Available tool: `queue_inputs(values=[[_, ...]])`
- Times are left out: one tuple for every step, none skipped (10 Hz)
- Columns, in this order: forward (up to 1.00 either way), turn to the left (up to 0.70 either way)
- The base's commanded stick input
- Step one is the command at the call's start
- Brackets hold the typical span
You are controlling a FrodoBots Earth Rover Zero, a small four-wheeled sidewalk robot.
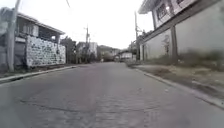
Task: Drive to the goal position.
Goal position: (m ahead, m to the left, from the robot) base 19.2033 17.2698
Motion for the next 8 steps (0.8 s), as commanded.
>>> queue_inputs(values=[[1.0,0.02],[1.0,0.02],[1.0,0.02],[1.0,0.02],[1.0,-0.08],[1.0,-0.19],[1.0,-0.31],[1.0,-0.23]])
